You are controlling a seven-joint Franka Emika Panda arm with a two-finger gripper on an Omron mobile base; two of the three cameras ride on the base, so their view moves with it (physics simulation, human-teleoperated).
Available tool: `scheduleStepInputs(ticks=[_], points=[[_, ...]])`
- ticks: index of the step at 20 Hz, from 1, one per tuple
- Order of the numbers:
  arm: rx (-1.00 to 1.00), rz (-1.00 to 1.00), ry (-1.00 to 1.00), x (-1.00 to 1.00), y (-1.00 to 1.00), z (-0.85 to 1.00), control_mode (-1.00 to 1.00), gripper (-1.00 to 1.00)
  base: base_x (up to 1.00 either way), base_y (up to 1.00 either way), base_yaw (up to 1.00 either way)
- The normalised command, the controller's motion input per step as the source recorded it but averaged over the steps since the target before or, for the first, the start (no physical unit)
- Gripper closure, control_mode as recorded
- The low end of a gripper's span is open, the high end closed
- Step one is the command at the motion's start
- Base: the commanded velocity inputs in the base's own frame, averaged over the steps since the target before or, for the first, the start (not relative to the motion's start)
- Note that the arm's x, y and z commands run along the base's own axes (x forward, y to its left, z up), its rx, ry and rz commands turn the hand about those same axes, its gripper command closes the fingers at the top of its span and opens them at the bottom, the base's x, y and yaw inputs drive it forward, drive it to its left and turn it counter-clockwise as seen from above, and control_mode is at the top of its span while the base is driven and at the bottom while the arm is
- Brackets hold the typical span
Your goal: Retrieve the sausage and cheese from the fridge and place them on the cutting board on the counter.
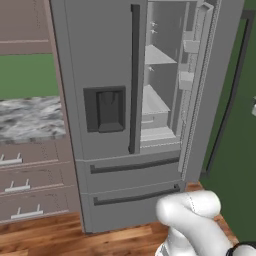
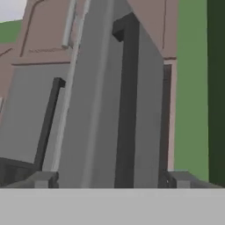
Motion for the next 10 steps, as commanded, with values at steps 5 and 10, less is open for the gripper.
scheduleStepInputs(ticks=[5, 10], points=[[-0.26, -0.42, 0.22, -0.66, 0.64, 0.02, -1.0, -1.0, 0.0, 0.0, 0.0], [-0.42, -0.21, 0.17, -0.25, 0.99, 0.0, -1.0, -1.0, 0.0, 0.0, 0.0]])
